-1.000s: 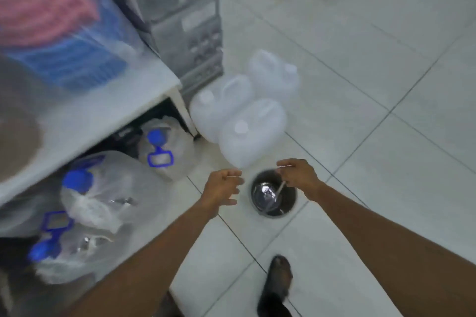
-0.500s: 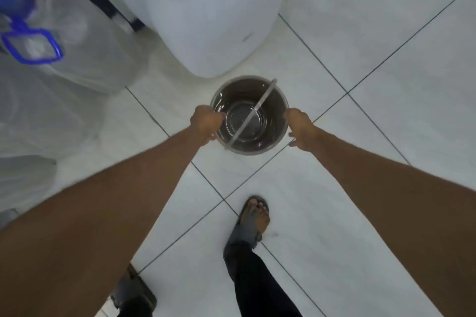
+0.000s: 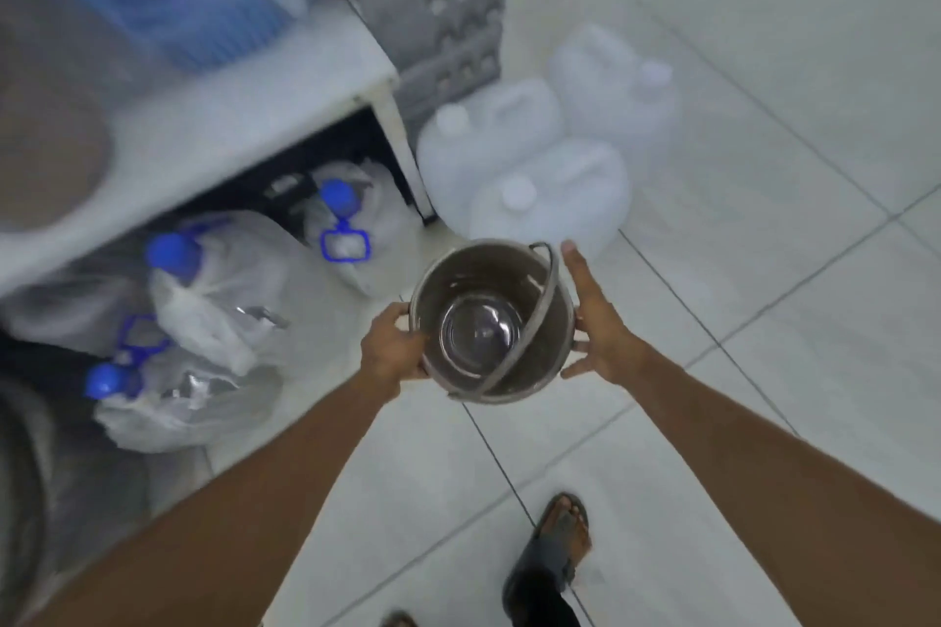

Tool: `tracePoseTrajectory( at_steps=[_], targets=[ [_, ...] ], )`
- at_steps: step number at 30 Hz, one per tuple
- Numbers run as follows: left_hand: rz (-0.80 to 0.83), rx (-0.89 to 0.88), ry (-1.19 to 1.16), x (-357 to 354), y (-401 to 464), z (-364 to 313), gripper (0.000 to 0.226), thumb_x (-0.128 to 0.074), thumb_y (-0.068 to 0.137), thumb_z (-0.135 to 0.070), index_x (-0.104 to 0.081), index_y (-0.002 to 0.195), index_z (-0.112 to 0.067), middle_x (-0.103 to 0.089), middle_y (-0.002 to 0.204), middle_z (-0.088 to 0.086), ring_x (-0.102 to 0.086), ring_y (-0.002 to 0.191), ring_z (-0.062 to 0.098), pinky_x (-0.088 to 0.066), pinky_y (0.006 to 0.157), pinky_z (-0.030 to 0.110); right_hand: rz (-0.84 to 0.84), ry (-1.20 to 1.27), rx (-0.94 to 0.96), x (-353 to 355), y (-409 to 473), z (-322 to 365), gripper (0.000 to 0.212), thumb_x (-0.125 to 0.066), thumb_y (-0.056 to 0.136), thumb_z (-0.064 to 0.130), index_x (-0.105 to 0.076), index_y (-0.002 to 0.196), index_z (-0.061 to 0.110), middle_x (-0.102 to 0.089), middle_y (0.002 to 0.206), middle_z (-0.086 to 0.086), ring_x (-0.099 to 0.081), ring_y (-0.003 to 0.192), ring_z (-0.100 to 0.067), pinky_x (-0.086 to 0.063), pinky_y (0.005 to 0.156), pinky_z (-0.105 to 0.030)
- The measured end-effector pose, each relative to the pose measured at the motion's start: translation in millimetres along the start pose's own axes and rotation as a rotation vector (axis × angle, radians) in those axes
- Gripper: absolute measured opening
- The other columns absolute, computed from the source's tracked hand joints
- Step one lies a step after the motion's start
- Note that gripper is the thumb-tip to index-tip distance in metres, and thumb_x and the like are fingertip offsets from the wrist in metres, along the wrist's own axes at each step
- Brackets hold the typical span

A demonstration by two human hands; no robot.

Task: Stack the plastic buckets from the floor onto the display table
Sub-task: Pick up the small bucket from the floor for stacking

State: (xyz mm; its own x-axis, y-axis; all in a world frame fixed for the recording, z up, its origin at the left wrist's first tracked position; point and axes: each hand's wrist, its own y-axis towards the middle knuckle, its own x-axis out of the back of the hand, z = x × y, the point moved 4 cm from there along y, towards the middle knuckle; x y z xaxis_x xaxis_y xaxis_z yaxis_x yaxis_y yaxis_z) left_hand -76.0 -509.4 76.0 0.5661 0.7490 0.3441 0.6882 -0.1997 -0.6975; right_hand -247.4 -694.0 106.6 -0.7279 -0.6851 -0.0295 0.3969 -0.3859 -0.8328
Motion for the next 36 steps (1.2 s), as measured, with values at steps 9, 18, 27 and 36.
tracePoseTrajectory(
  at_steps=[9,18,27,36],
  targets=[
    [-0.15,-0.24,-0.09,294.2,-151.2,-117.2,0.032,-0.059,0.079,0.0,-0.069,0.106,-0.013,-0.075,0.092,0.022,-0.075,0.068,0.035,-0.063,0.061,0.052,0.112,-0.194,0.295,-182.9,-215.7,140.2,0.019,-0.06,0.083,0.022,-0.064,0.094,0.007,-0.062,0.083,-0.011,-0.061,0.079,-0.031,-0.056,0.067,-0.038],
    [-0.355,-0.467,-0.156,524.2,-249.8,-215.4,0.018,-0.06,0.08,0.005,-0.075,0.087,-0.003,-0.075,0.083,0.023,-0.075,0.072,0.038,-0.063,0.062,0.054,0.224,-0.35,0.574,-360.8,-364.0,260.6,0.018,-0.057,0.089,0.005,-0.064,0.073,0.009,-0.062,0.066,-0.008,-0.061,0.065,-0.022,-0.055,0.06,-0.032],
    [-0.549,-0.546,-0.316,649.2,-236.3,-303.7,0.013,-0.061,0.079,0.007,-0.07,0.076,-0.003,-0.064,0.069,0.014,-0.063,0.052,0.026,-0.056,0.037,0.03,0.16,-0.329,0.793,-505.0,-374.9,395.9,0.009,-0.062,0.072,-0.005,-0.061,0.067,0.003,-0.064,0.066,-0.022,-0.066,0.058,-0.031,-0.062,0.067,-0.052],
    [-0.651,-0.373,-0.219,705.1,-66.5,-346.6,0.036,-0.063,0.072,-0.005,-0.057,0.105,-0.02,-0.069,0.099,0.016,-0.074,0.083,0.036,-0.064,0.07,0.048,0.107,-0.57,0.785,-615.4,-233.7,479.1,0.023,-0.067,0.052,0.014,-0.073,0.072,0.003,-0.075,0.082,-0.024,-0.075,0.076,-0.038,-0.064,0.068,-0.051]
  ],
)
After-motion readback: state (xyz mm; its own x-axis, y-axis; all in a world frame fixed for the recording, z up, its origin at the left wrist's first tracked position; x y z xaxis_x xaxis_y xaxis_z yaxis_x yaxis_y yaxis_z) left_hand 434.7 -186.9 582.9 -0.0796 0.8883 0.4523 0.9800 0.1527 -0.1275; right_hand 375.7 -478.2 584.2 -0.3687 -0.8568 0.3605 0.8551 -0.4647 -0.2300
